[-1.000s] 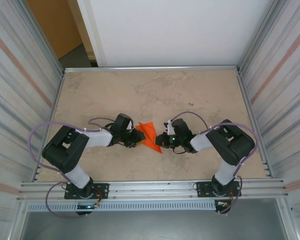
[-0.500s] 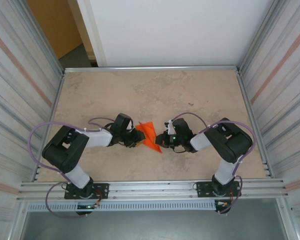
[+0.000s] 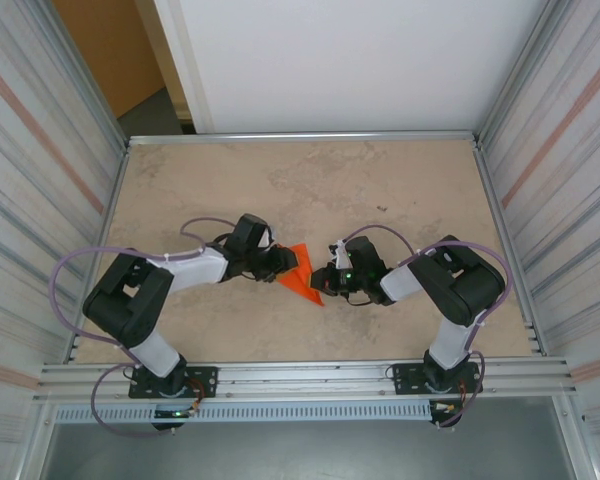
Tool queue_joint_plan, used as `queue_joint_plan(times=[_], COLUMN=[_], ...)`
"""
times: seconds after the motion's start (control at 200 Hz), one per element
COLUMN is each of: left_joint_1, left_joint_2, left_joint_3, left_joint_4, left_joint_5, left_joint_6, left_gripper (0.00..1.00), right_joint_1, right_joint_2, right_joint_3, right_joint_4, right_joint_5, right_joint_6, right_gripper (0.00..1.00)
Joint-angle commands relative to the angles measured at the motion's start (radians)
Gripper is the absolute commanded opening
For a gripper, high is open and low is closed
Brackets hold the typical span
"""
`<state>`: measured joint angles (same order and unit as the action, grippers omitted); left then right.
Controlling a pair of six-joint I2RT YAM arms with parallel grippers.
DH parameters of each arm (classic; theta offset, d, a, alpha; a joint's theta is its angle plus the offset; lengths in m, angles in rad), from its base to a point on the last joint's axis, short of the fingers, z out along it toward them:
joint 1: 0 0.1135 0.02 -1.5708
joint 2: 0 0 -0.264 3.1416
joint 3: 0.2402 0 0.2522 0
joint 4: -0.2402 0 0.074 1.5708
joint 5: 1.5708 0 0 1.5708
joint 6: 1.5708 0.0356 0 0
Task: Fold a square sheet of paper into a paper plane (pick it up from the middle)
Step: Fourth fold the wing at the center of the table.
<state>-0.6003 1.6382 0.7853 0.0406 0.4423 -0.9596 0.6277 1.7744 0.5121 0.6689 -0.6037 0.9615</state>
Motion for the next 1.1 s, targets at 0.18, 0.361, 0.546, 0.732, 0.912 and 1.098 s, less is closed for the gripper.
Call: queue_joint_plan(times=[0.18, 0.361, 0.546, 0.732, 0.912, 1.098], left_joint_1=[-0.034, -0.054, -0.079, -0.09, -0.09, -0.091], left_joint_2=[0.061, 0.094, 0.139, 0.19, 0.229, 0.248], left_joint_3=[0.103, 0.155, 0.208, 0.247, 0.245, 0.251], left_joint_4=[-0.183, -0.275, -0.37, -0.504, -0.529, -0.535], left_joint_5=[-0.134, -0.191, -0.245, -0.31, -0.305, -0.299], left_joint_6=[0.075, 0.084, 0.079, 0.062, 0.048, 0.042], left_gripper=[0.43, 0.45, 0.47, 0.47, 0.47, 0.47], right_joint_1=[-0.008, -0.009, -0.01, -0.011, -0.011, -0.01], right_joint_2=[0.03, 0.033, 0.03, -0.014, -0.125, -0.225], right_joint_3=[-0.012, -0.012, -0.011, -0.004, 0.005, 0.027], right_joint_4=[-0.064, -0.064, -0.063, -0.106, -0.241, -0.422], right_joint_5=[-0.005, -0.004, -0.008, -0.015, 0.021, 0.061], right_joint_6=[-0.004, -0.004, -0.005, -0.047, -0.135, -0.247], right_gripper=[0.06, 0.06, 0.08, 0.16, 0.29, 0.35])
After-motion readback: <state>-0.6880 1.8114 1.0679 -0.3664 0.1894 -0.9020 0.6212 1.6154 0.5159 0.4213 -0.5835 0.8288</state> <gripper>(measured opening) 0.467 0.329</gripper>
